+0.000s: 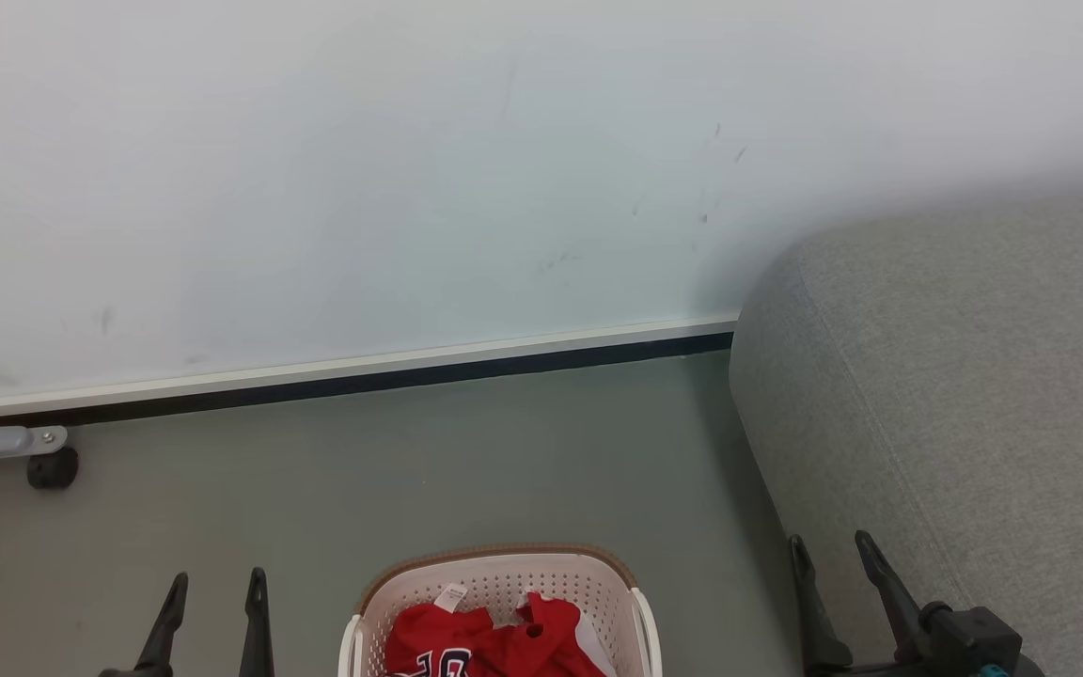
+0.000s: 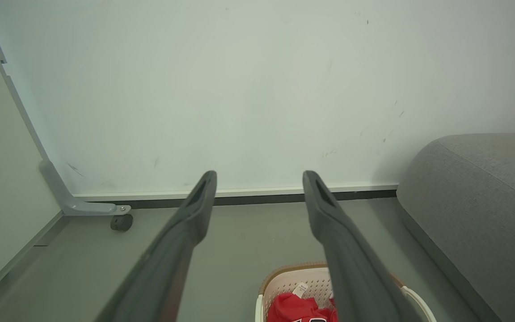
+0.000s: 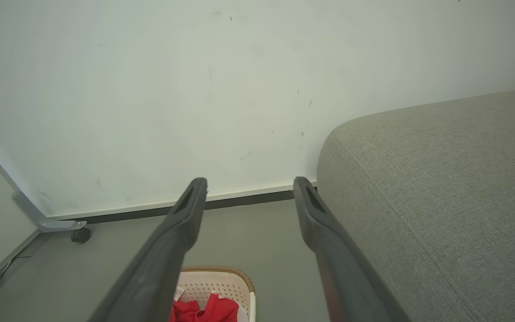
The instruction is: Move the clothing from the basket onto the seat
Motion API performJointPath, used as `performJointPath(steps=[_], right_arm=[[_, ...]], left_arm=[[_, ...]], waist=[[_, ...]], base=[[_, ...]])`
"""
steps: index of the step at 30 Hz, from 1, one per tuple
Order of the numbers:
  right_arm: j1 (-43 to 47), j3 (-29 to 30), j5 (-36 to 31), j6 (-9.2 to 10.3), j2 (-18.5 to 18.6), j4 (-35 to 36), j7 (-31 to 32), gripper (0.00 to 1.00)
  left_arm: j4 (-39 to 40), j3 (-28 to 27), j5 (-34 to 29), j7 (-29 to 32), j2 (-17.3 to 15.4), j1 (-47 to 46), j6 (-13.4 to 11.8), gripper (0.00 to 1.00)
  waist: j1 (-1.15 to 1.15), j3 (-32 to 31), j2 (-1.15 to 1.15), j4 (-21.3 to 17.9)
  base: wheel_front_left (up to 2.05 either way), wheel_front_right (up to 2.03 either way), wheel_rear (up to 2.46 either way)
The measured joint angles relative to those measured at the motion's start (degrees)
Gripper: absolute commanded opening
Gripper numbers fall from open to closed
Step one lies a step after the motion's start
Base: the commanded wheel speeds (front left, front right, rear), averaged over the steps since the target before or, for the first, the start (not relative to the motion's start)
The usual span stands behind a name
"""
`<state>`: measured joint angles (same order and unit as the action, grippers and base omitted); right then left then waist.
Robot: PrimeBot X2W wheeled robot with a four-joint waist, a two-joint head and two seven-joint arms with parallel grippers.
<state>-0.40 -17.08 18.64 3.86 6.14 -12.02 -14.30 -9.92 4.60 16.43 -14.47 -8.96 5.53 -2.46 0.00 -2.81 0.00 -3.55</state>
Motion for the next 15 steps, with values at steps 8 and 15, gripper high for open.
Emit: performJointPath(steps=[8, 15], right_arm=[[0.03, 0.13, -0.01, 0.0, 0.02, -0.16, 0.0, 1.0], [0.03, 0.35, -0.02, 0.0, 0.01, -0.35, 0.0, 1.0]], left_arm=[[-0.58, -0.4, 0.01, 0.0, 0.44, 0.61, 0.52, 1.0], [-1.15, -1.02, -0.02, 0.0, 0.44, 0.59, 0.98, 1.0]], waist=[[0.0, 0.01, 0.0, -0.01], [0.0, -0.02, 0.0, 0.0]], base=[[0.0, 0.0, 0.0], [0.0, 0.0, 0.0]])
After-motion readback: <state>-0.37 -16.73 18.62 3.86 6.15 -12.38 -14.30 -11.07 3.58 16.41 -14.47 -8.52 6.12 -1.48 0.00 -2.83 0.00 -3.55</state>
